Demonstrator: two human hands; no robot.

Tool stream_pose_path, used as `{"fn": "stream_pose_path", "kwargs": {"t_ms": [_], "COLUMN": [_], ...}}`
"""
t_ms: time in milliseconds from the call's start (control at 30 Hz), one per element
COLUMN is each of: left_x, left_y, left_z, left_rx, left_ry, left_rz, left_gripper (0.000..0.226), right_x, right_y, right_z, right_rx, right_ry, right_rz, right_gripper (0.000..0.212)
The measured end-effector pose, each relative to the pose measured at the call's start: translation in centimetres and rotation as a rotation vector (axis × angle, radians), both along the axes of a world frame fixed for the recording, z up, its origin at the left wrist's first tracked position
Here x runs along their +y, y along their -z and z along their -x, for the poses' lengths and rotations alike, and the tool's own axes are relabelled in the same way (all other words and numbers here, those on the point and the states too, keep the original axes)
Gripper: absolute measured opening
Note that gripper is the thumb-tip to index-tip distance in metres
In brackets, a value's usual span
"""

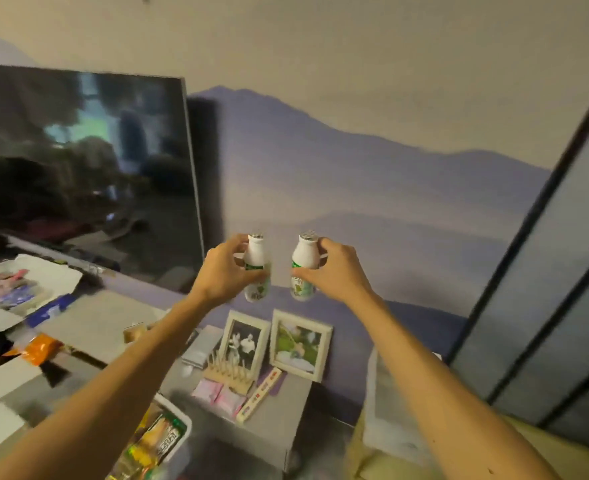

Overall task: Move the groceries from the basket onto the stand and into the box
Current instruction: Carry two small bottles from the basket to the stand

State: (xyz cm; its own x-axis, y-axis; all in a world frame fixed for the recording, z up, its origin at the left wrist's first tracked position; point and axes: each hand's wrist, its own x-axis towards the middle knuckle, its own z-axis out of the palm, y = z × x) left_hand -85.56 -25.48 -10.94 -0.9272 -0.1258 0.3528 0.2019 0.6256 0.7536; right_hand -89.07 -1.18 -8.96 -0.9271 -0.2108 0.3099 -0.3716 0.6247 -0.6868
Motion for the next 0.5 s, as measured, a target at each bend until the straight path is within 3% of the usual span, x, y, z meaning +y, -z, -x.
{"fn": "stream_pose_path", "kwargs": {"t_ms": [300, 500], "left_x": [28.0, 40.6], "left_y": [1.2, 3.6], "left_z": [0.2, 0.5], "left_rx": [-0.014, -0.053], "left_ry": [0.295, 0.406], "left_rz": [-0.038, -0.077], "left_gripper": [0.065, 0.065], "right_x": [27.9, 39.3], "right_y": [0.4, 3.2], "right_z": [-6.5, -8.1], "right_rx": [-0.003, -0.043], "right_ry": [0.317, 0.429], "right_rz": [-0.029, -0.012], "right_gripper": [0.058, 0.06]}}
